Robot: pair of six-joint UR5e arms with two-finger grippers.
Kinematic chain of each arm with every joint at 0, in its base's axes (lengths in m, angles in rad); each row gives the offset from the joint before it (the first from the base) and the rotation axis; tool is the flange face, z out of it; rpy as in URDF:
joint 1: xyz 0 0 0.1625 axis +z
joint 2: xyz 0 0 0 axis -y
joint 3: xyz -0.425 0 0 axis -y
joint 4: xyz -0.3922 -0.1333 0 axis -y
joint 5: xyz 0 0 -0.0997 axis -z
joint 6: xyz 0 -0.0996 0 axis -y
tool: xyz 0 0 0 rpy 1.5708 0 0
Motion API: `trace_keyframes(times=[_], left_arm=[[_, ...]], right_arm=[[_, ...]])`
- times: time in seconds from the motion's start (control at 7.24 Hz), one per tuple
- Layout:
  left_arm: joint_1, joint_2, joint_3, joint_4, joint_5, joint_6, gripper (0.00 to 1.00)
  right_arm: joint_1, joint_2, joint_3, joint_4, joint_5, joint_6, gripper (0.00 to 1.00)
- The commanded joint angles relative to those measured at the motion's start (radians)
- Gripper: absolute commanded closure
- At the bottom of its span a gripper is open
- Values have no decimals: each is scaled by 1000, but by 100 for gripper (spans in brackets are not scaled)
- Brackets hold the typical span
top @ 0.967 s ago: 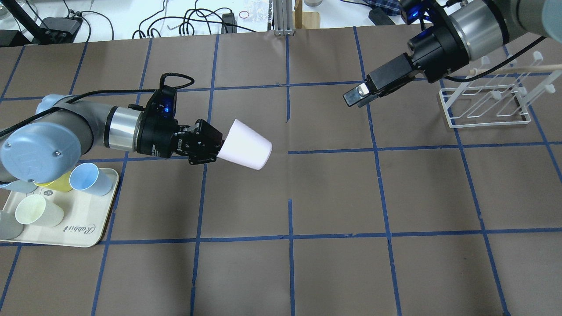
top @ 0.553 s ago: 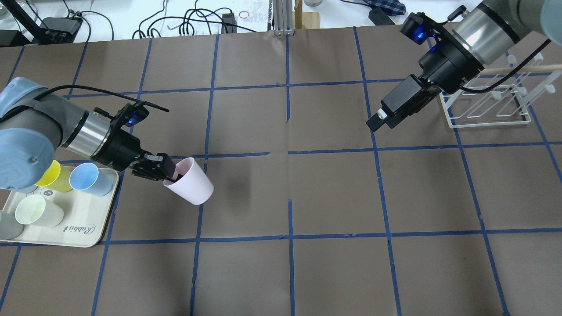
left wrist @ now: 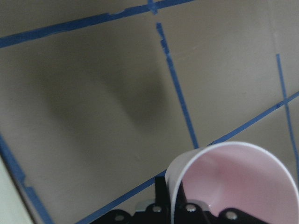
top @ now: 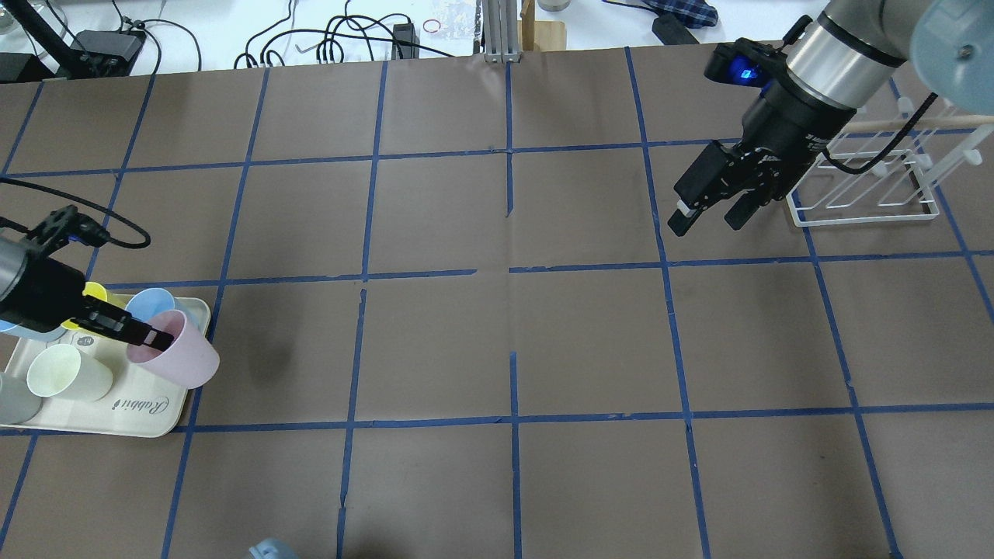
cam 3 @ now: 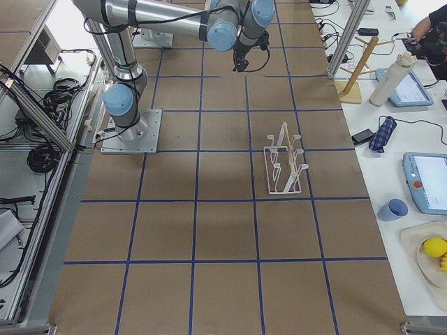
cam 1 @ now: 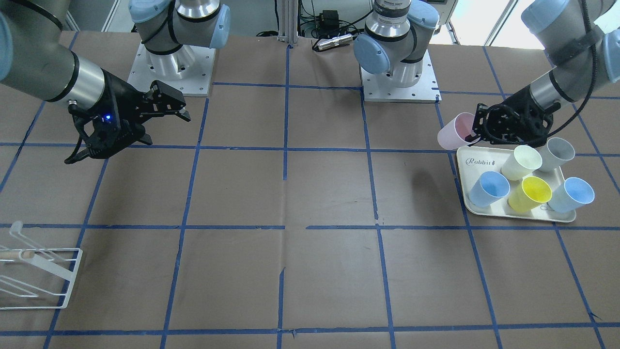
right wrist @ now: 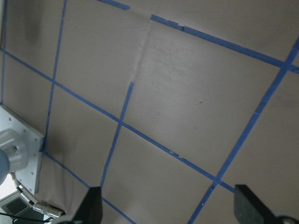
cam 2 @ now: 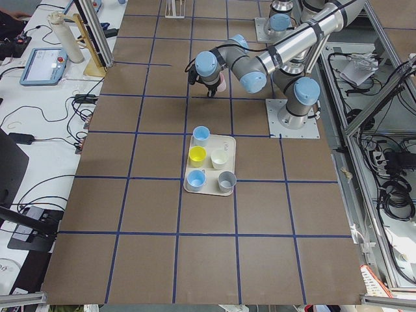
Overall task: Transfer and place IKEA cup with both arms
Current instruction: 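Lower the pink cup into the tray's empty slot with the left gripper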
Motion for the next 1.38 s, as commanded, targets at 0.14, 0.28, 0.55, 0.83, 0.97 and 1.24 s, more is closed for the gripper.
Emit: trace_keyframes(times=[0.14, 0.28, 0.55, 0.83, 0.97, 1.24], left_arm=[[134, -24, -140, 321, 7, 255, 100], [152, -36, -157, 334, 7, 255, 100], [171, -57, -155, 339, 8, 277, 100], [172, -79, -152, 380, 11, 300, 100], [172, -99, -149, 385, 49, 300, 100], [172, -125, -152, 408, 76, 301, 100]], right_arm=[[132, 0, -42, -119, -190, 292, 0], [160, -1, -71, -120, -216, 372, 0], [169, -7, -133, -121, -244, 434, 0], [171, -19, -133, -164, -267, 475, 0], [171, -18, -127, -193, -272, 509, 0], [171, -32, -110, -196, -267, 532, 0]])
